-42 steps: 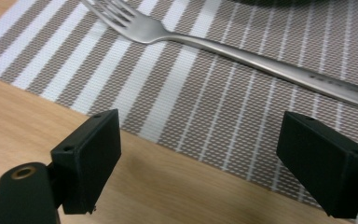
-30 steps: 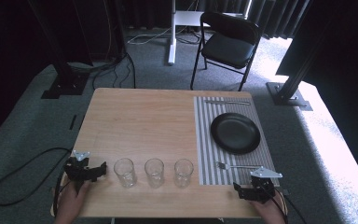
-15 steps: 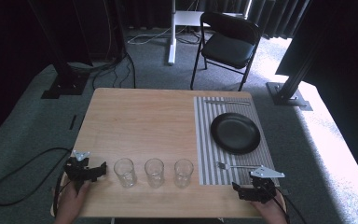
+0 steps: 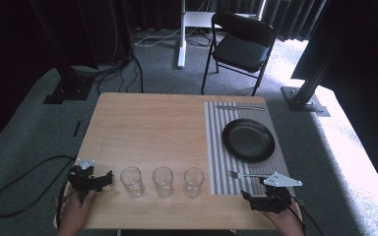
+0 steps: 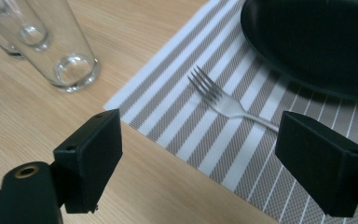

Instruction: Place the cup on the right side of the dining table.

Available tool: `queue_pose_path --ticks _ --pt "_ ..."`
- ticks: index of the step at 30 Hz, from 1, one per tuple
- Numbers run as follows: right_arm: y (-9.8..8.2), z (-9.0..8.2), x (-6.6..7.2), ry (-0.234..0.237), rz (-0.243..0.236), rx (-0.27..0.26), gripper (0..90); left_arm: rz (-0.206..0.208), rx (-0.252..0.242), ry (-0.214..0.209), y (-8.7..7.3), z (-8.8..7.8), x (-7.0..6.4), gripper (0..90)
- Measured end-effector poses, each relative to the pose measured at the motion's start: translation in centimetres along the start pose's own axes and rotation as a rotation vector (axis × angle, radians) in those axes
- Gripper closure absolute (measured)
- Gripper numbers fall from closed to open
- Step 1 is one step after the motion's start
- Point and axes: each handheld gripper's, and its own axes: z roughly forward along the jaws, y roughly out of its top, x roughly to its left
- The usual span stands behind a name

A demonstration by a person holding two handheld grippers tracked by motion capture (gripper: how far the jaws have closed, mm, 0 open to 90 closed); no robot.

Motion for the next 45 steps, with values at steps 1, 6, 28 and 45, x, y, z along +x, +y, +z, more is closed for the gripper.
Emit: queue_pose_path --ticks 1,6,28,45 --pt "0.2 -0.1 0.2 0.006 -0.008 -0.004 14.2 0.000 0.000 0.000 0.0 0.0 0.0 2.6" --pt "1.4 -0.8 1.0 0.020 -0.043 -0.033 14.2 0.000 0.000 0.000 0.0 0.0 0.0 2.6" --pt "5.0 -1.8 3.3 0.110 -0.133 -0.104 14.3 0.000 0.000 0.000 0.0 0.0 0.0 2.6" --pt "7.5 -1.3 4.7 0.166 -0.187 -0.130 15.2 0.000 0.000 0.000 0.0 0.0 0.0 2.6"
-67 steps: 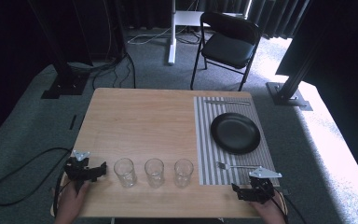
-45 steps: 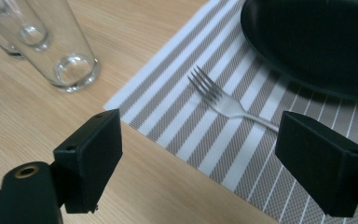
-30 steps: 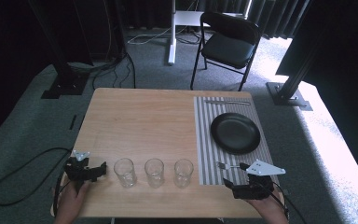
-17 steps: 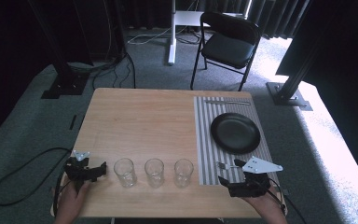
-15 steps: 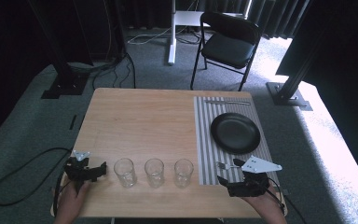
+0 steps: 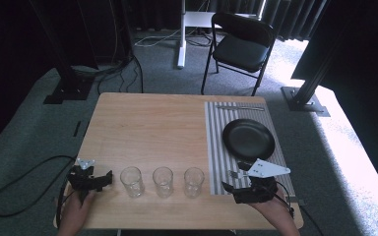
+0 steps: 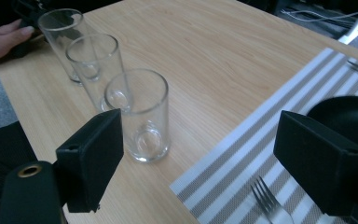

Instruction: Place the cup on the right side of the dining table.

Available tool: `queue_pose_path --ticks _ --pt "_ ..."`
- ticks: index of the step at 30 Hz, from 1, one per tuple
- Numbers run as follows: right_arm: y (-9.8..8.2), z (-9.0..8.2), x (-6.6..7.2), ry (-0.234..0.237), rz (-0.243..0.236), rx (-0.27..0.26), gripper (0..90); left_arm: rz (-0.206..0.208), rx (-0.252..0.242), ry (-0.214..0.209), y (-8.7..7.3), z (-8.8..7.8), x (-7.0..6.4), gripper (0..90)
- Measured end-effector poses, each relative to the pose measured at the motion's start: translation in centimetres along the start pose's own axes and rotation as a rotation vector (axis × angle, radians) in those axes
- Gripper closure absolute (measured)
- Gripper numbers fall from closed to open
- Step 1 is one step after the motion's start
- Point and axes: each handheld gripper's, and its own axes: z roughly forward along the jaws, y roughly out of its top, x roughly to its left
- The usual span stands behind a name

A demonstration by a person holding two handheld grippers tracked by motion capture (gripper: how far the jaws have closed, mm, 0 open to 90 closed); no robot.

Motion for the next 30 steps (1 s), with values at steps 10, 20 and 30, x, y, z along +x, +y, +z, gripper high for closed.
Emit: queue_pose_path --ticks 10,20,30 --pt "1.3 1.3 0.8 0.044 -0.027 0.003 15.2 0.001 0.001 0.000 0.0 0.0 0.0 2.6" --pt "2.3 2.6 1.6 0.085 -0.056 0.007 15.2 0.001 0.001 0.000 0.0 0.0 0.0 2.6" --pt "3.2 3.7 2.3 0.115 -0.076 0.008 15.3 0.001 0.001 0.000 0.0 0.0 0.0 2.6"
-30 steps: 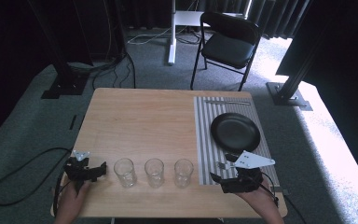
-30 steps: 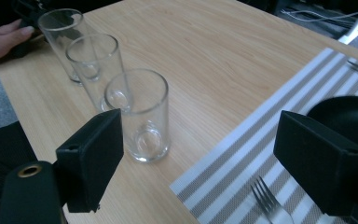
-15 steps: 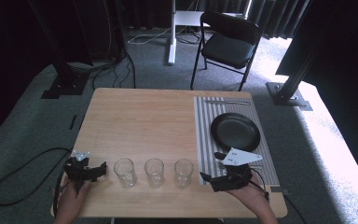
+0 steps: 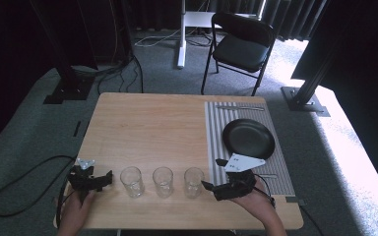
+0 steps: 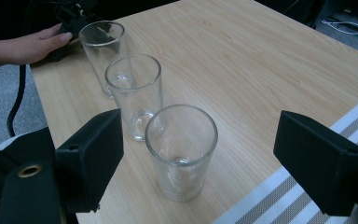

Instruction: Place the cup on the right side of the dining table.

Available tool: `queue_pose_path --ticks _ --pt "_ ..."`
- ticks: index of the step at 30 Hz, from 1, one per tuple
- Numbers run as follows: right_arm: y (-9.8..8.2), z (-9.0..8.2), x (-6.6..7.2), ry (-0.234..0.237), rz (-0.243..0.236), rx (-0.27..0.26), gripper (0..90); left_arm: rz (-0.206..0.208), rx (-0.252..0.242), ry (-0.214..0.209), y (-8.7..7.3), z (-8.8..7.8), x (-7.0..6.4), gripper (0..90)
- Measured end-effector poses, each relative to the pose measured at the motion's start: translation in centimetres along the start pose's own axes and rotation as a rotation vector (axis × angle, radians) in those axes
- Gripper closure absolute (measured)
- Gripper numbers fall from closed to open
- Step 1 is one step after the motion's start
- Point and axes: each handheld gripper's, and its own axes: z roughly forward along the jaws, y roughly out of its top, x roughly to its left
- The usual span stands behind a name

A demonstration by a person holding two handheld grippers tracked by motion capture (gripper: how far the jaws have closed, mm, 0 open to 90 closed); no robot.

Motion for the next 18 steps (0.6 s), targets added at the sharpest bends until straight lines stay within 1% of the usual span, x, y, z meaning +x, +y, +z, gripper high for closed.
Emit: queue_pose_path --ticks 11,18 --pt "1.3 1.5 0.5 0.038 -0.020 -0.005 15.3 0.000 -0.002 0.000 0.0 0.0 0.0 2.6" --pt "1.8 2.1 0.7 0.050 -0.029 -0.012 15.2 0.000 -0.002 0.000 0.0 0.0 0.0 2.6"
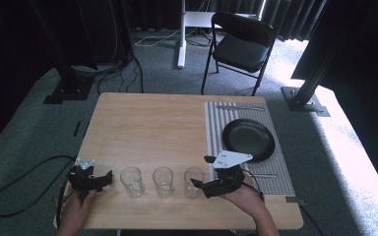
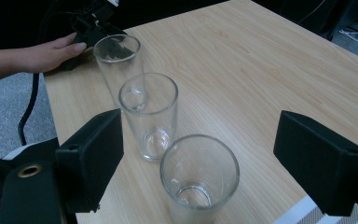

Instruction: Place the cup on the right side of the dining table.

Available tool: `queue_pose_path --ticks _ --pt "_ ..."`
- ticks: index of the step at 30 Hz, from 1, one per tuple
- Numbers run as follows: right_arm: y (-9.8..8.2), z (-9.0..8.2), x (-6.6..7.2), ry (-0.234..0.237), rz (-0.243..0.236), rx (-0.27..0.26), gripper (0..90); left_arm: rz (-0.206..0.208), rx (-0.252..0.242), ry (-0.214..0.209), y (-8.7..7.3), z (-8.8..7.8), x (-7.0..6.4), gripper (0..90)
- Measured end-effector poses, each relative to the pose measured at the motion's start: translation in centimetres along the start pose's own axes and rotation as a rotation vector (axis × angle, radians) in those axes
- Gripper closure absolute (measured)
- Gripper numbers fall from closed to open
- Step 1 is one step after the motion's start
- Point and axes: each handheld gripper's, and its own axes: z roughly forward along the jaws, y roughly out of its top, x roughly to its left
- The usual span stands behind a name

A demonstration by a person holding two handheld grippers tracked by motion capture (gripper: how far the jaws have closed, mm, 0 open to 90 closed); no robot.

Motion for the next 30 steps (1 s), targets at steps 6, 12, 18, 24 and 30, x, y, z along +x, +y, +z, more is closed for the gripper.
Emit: queue_pose_path --ticks 6,12,18,24,30 --pt "0.9 0.6 0.3 0.015 -0.015 0.002 15.2 0.001 0.000 0.000 0.0 0.0 0.0 2.6" --pt "1.7 1.4 0.5 0.035 -0.030 0.007 15.3 0.000 0.000 0.000 0.0 0.0 0.0 2.6" --pt "2.7 2.4 0.8 0.055 -0.043 0.017 15.3 0.000 0.000 0.000 0.0 0.0 0.0 2.6" --pt "3.3 3.7 1.1 0.084 -0.050 0.030 15.3 0.000 0.000 0.000 0.0 0.0 0.0 2.6" --pt "3.9 4.9 1.7 0.112 -0.060 0.037 16.1 0.000 0.000 0.000 0.0 0.0 0.0 2.6"
